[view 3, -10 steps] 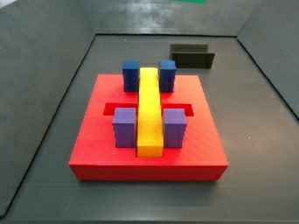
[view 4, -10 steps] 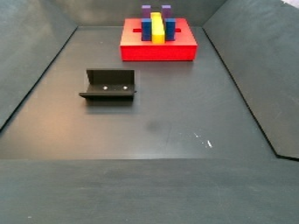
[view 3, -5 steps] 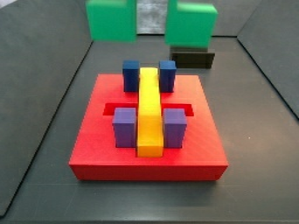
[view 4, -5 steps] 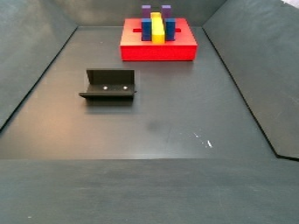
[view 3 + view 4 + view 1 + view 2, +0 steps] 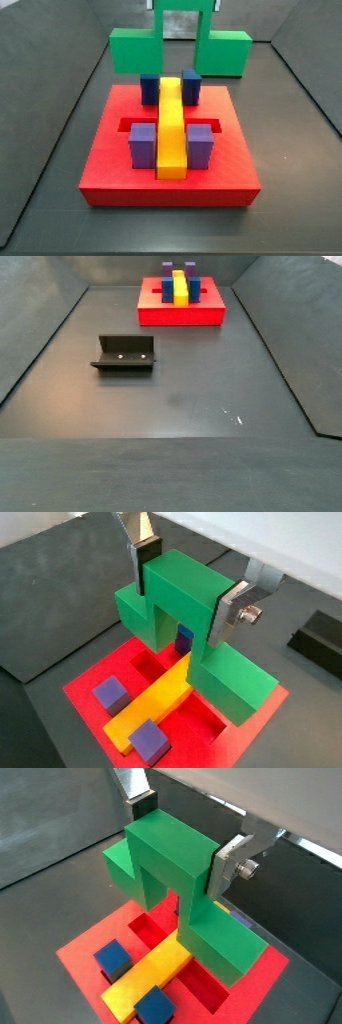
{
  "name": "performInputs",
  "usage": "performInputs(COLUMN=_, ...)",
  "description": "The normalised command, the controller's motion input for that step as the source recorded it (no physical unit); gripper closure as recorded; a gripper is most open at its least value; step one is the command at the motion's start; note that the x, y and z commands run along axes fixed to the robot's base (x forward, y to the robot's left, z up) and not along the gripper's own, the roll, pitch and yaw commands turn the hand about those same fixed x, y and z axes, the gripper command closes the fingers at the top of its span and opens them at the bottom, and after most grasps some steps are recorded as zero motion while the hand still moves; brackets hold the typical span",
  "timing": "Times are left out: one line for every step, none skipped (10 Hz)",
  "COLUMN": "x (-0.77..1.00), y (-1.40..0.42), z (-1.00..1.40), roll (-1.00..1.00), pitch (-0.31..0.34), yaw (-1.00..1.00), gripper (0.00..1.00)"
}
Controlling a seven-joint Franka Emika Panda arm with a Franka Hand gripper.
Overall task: Pick up the green object. Move up. Place the green object on the fixture. Regrasp the green object. Move to above the board. Insert the green object.
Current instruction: Insert the green object.
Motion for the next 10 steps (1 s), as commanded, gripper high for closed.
performInputs(x=0.0, y=-0.03, z=-0.18, roll=0.17, pitch=-0.051, yaw=0.29, gripper=1.0)
performInputs(x=0.0, y=-0.21, z=-0.28, roll=0.15, pitch=-0.06, yaw=0.03, gripper=1.0)
performInputs(x=0.0, y=-0.23, z=-0.31, roll=0.17, pitch=-0.069, yaw=0.0, gripper=1.0)
performInputs(x=0.0, y=-0.27, z=-0.26, roll=0.18, pitch=-0.053, yaw=0.0, gripper=1.0)
performInputs(x=0.0, y=-0.15, z=-0.2, roll=0.05, pitch=-0.007, yaw=0.0, gripper=1.0)
performInputs(x=0.03, y=-0.19, z=-0.19, roll=0.05, pitch=-0.019, yaw=-0.06, gripper=1.0)
performInputs(x=0.16, y=-0.05, z=-0.12, roll=0.0, pitch=0.0, yaw=-0.09, gripper=1.0)
performInputs(x=0.31, y=0.0, z=-0.09, roll=0.0, pitch=0.0, yaw=-0.02, gripper=1.0)
performInputs(x=0.58, y=0.0, z=0.0, roll=-0.03, pitch=0.019, yaw=0.0, gripper=1.0)
performInputs(x=0.64, y=0.12, z=0.0, roll=-0.04, pitch=0.053, yaw=0.0, gripper=1.0)
